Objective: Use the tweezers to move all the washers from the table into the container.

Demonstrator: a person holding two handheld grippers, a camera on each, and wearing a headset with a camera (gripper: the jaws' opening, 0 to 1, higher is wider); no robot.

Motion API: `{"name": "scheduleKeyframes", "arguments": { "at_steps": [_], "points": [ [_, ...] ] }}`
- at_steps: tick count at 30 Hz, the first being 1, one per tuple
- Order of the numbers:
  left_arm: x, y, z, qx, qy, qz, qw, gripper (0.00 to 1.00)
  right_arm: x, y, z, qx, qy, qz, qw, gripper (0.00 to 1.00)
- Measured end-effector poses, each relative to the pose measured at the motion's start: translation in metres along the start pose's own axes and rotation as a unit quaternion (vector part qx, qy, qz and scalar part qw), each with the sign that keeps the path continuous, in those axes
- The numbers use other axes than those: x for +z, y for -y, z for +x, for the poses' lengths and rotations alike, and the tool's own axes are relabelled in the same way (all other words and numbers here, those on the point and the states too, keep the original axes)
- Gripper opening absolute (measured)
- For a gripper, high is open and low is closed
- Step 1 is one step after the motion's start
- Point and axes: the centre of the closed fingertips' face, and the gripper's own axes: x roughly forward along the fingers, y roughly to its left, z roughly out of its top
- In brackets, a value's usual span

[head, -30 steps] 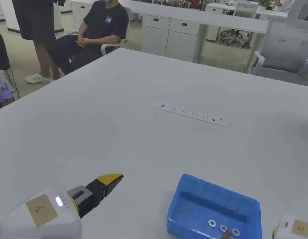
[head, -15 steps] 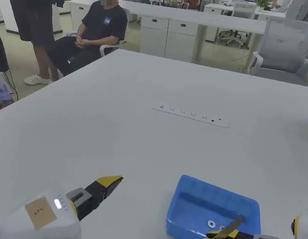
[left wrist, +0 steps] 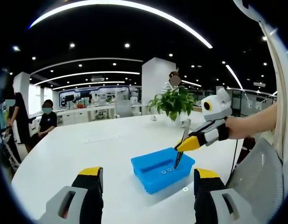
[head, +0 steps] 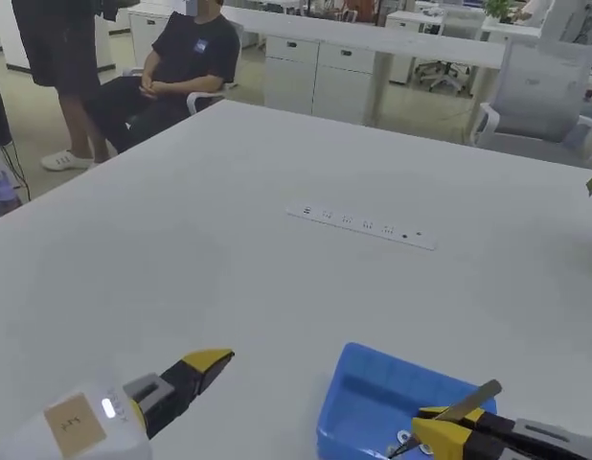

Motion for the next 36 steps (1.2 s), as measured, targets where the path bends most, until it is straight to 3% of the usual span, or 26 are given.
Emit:
{"name": "scheduleKeyframes", "arguments": {
  "at_steps": [18, 27, 36],
  "points": [
    [0.0, -0.001, 0.0, 0.003, 0.001, -0.001, 1.0, 0.81, -0.002, 0.029, 0.017, -0.034, -0.01, 0.028, 0.999, 0.03],
    [0.001, -0.005, -0.002, 0.012, 0.007, -0.003, 0.9999, 0.81, -0.008, 0.033, 0.036, -0.031, -0.041, 0.008, 0.9987, 0.03],
    [0.0, -0.003, -0.001, 0.008, 0.004, 0.0, 1.0, 0.81, -0.024, 0.057, 0.043, -0.053, -0.077, -0.003, 0.9956, 0.03]
  ]
}}
